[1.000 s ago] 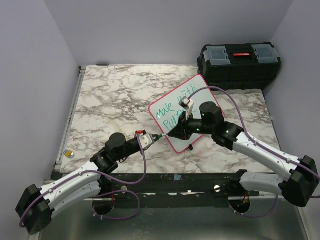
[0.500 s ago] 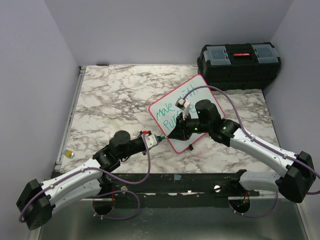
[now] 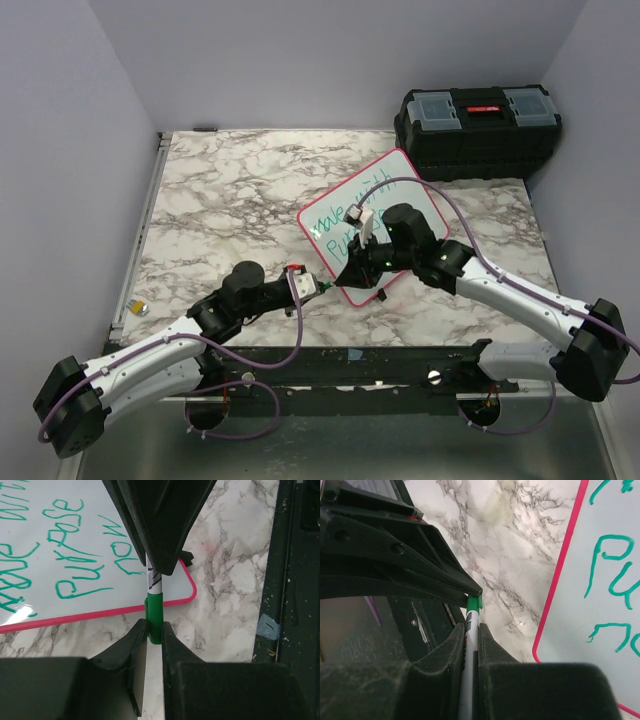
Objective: Write a sentence on the whiteboard
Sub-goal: Insert the whiteboard marker without the cap into the pen cap, then pass from the right arm to the left
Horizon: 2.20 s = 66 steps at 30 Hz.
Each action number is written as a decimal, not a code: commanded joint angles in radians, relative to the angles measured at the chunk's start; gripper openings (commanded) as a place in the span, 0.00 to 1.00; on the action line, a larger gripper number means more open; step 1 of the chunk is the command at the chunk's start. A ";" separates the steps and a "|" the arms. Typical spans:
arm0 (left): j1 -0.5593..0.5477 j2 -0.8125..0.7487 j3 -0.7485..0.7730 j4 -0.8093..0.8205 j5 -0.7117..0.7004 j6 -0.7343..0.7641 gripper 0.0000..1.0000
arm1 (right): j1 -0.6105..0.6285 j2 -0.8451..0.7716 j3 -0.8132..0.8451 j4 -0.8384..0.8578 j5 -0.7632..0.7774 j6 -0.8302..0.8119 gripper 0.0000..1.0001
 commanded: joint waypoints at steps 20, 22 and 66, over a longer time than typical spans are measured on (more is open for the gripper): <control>-0.025 -0.032 0.083 0.134 0.290 -0.095 0.38 | 0.166 0.040 0.034 -0.015 0.098 -0.057 0.01; -0.025 -0.066 0.040 0.110 0.225 -0.112 0.45 | 0.166 0.047 0.046 -0.001 0.107 -0.046 0.01; -0.025 -0.054 -0.033 0.086 -0.233 -0.362 0.00 | 0.166 -0.004 0.143 0.023 0.320 0.131 1.00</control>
